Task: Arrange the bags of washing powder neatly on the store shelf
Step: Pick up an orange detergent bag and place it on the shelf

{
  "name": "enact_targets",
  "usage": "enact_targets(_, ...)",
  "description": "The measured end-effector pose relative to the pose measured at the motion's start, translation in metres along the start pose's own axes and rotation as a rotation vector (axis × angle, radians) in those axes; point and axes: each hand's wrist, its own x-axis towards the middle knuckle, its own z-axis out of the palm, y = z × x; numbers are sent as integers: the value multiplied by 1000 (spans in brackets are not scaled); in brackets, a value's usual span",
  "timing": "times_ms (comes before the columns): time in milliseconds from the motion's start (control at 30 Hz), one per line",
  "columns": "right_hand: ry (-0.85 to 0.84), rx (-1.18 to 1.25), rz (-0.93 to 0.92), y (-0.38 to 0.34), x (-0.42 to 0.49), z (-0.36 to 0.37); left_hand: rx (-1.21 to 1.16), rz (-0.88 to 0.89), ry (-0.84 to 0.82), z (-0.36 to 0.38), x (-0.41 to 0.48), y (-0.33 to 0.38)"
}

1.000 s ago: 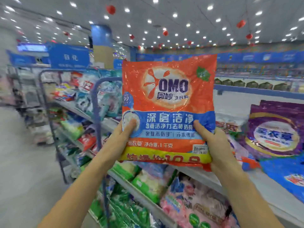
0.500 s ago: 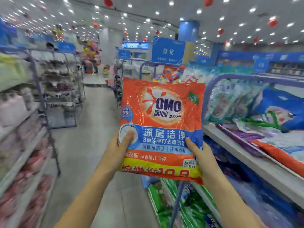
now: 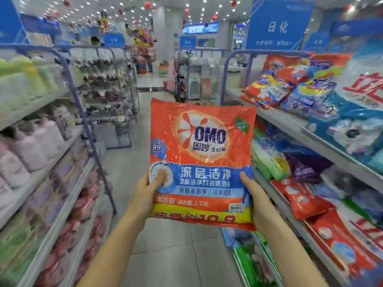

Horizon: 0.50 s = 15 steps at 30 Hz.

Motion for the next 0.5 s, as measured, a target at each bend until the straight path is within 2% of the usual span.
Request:
enact_targets(200,4,42,25,9,137,-9,22,-12,71,5,127,-19)
enact_targets(400,72,-126,-59,-8,284,-21,10,-31,156,26,266,-20)
enact_targets(500,113,-171,-73,-21,345,-28,19,-41,144,39,334,-20)
